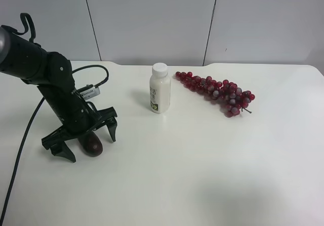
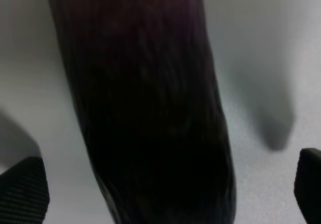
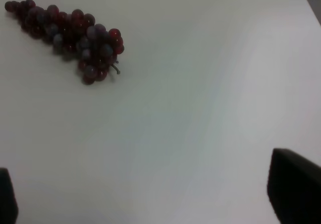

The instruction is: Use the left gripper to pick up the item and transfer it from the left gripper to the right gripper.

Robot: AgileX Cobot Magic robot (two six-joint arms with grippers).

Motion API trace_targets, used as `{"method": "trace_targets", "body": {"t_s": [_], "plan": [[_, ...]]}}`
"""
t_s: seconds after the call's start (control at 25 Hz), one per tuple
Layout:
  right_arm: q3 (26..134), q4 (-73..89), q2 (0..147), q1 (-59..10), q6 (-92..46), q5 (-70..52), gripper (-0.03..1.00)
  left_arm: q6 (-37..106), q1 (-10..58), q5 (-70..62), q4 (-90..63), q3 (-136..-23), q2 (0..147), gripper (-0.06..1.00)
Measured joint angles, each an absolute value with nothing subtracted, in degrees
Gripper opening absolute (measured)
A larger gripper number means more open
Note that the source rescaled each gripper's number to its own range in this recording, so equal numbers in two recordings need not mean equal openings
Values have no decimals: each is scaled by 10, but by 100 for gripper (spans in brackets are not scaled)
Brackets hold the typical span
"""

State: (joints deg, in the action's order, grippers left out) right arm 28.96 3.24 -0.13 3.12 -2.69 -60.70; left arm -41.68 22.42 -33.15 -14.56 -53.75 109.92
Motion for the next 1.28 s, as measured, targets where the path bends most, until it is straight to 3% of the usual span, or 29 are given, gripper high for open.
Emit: {"method": "trace_targets", "body": {"t_s": [0.12,0.2,0.36,0.52,0.56,0.96,1.28], "plan": [[290,32,-1,31,-27,-607,99,-417,224,-331,-146,-537,1099,99],[290,32,-1,31,-27,-607,99,-417,224,-328,-146,-537,1099,90],[290,32,-1,31,-27,-607,99,-417,224,-321,-146,-537,1099,53],[290,32,-1,31,-27,-607,99,-418,224,-317,-146,-537,1099,4],[290,32,-1,31,-27,-607,100,-418,224,-317,-146,-537,1099,0],[290,32,-1,31,-27,-607,100,-411,224,-333,-149,-537,1076,0],[290,32,-1,31,-27,-607,100,-265,224,-415,-150,-537,943,0]]}}
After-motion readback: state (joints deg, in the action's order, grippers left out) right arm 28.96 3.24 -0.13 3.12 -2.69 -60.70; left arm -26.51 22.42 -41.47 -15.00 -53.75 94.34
